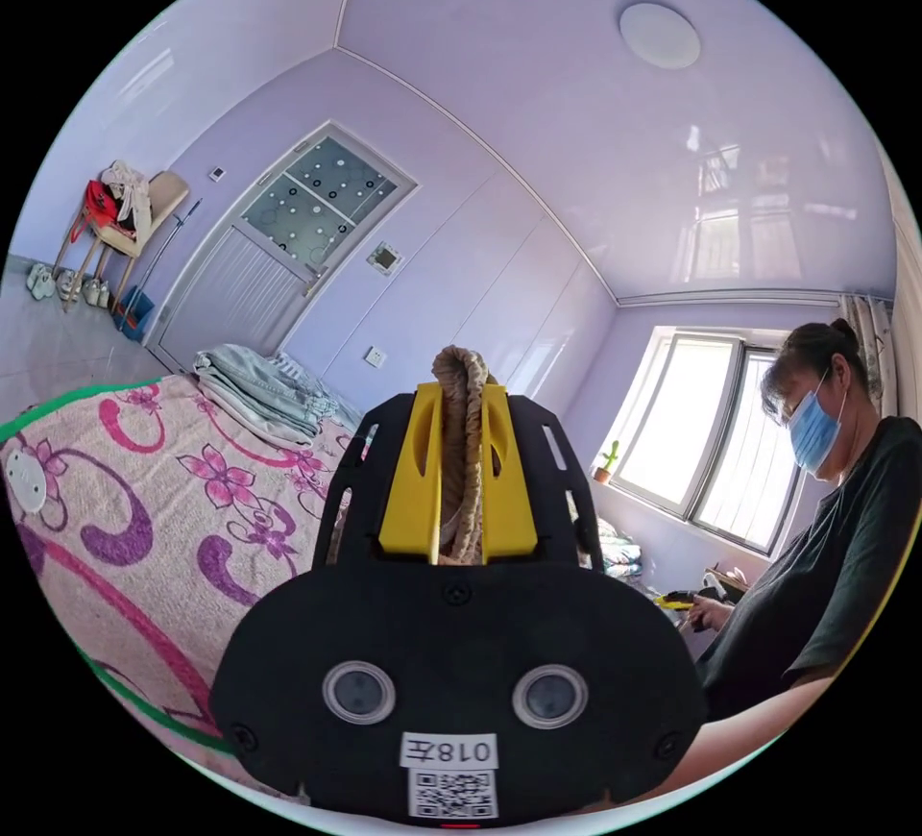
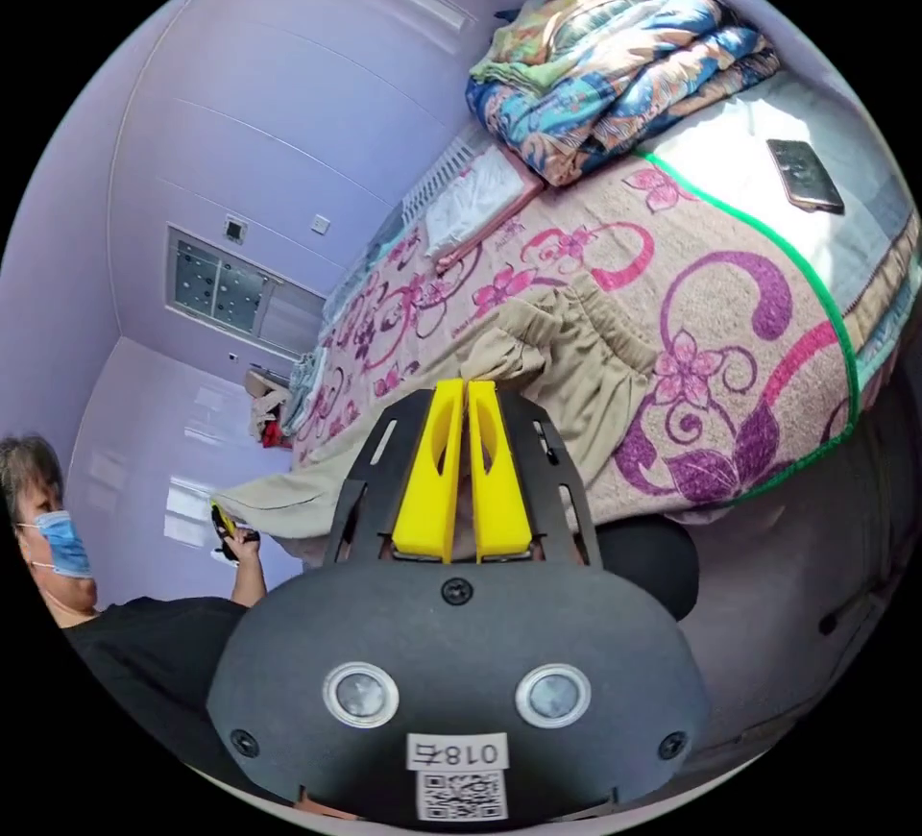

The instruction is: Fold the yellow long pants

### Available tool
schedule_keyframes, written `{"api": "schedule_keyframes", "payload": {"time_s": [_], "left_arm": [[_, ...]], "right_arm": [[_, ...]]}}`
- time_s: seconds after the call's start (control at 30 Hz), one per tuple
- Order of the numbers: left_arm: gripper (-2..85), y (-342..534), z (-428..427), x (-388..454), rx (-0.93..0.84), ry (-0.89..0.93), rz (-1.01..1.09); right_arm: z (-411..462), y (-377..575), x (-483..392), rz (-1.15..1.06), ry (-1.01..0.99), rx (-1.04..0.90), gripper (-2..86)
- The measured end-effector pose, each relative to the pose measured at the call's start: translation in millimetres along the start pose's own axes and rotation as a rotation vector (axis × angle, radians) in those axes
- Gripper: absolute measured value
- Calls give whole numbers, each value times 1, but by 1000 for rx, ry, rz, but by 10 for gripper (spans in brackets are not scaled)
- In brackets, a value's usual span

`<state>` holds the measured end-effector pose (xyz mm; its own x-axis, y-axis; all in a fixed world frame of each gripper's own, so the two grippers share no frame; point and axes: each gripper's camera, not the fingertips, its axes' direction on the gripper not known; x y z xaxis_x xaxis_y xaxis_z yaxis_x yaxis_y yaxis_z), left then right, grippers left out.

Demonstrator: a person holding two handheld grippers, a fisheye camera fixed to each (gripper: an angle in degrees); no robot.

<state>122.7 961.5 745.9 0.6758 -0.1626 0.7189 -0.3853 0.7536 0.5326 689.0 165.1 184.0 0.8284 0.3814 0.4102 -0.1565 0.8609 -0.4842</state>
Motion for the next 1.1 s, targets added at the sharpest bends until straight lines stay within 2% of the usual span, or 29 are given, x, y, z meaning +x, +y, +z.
{"api": "schedule_keyframes", "payload": {"time_s": [0.1, 0.17, 0.33, 0.47, 0.53, 0.67, 0.8, 0.87, 0.93, 1.0, 1.03, 1.1], "left_arm": [[63, -31, 50, -11, -9, -3, 14], [63, -50, 91, -19, -14, -11, 11], [63, -100, 247, -68, -70, -181, -89], [63, -104, 369, -112, -219, -345, -118], [62, -87, 435, -142, -357, -476, -156], [62, -72, 491, -164, -456, -548, -155], [64, -98, 535, -176, -463, -565, -125], [76, -108, 561, -190, -524, -591, -161], [125, -108, 597, -221, -731, -594, -259], [156, -101, 612, -242, -905, -583, -350], [165, -104, 611, -244, -954, -567, -363], [171, -124, 594, -233, -929, -544, -335]], "right_arm": [[-6, -30, -16, -20, -140, 95, -1], [-3, -53, -29, -45, -159, 145, -1], [35, -133, -59, -41, -183, 250, -1], [120, -227, -75, -33, -63, 236, 0], [170, -260, -68, 0, 18, 191, 1], [249, -300, -44, 118, 40, 145, 4], [281, -336, -60, 74, 79, 169, 13], [291, -352, -62, 83, 80, 187, 26], [307, -368, -62, 62, 65, 133, 66], [337, -382, -51, 118, 165, -118, 117], [339, -382, -48, 125, 177, -149, 115], [323, -373, -43, 108, 154, -111, 122]]}}
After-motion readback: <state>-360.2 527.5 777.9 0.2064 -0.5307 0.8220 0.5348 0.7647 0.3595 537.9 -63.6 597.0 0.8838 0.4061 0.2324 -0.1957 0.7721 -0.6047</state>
